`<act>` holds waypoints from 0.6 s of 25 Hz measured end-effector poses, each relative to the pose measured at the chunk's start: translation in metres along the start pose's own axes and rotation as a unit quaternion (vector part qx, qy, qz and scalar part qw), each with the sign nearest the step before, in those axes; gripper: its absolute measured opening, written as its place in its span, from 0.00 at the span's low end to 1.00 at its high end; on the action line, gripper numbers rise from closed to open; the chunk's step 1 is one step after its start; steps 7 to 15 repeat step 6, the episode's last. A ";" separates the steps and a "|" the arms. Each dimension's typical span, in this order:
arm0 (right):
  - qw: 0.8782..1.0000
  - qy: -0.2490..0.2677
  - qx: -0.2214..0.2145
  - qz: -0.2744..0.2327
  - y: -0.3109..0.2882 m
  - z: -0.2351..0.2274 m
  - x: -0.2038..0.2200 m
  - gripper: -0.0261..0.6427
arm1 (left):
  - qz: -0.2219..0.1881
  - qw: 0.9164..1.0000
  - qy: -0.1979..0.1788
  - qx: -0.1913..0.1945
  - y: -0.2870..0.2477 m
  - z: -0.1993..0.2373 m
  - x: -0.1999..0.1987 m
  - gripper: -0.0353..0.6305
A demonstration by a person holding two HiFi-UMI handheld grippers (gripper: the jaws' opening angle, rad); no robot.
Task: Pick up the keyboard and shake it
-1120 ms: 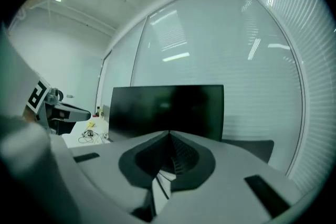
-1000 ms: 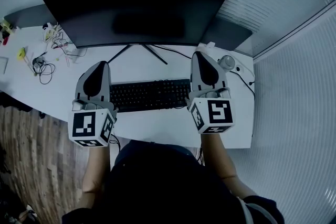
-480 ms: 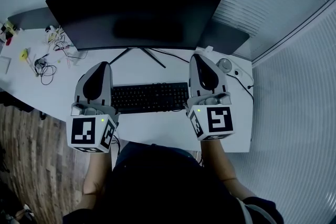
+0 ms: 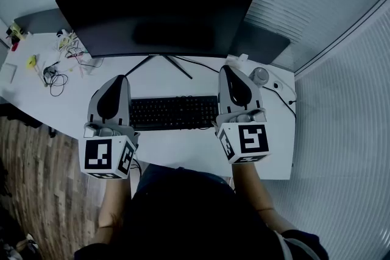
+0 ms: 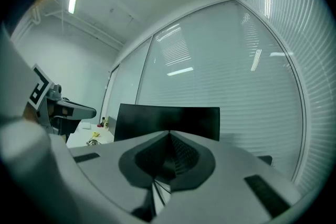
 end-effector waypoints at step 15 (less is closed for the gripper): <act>1.000 -0.001 0.000 -0.001 0.006 -0.004 0.000 0.08 | -0.001 1.000 -0.002 0.001 0.002 -0.008 -0.002 0.09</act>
Point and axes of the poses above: the fingertips, and each gripper's own axes: y backward along the fingers, z to its left, x out of its underside, the point moved 5 cm from there along y, backward along the fingers, and after that the axes turned 1 degree about -y, right-handed, at the moved point
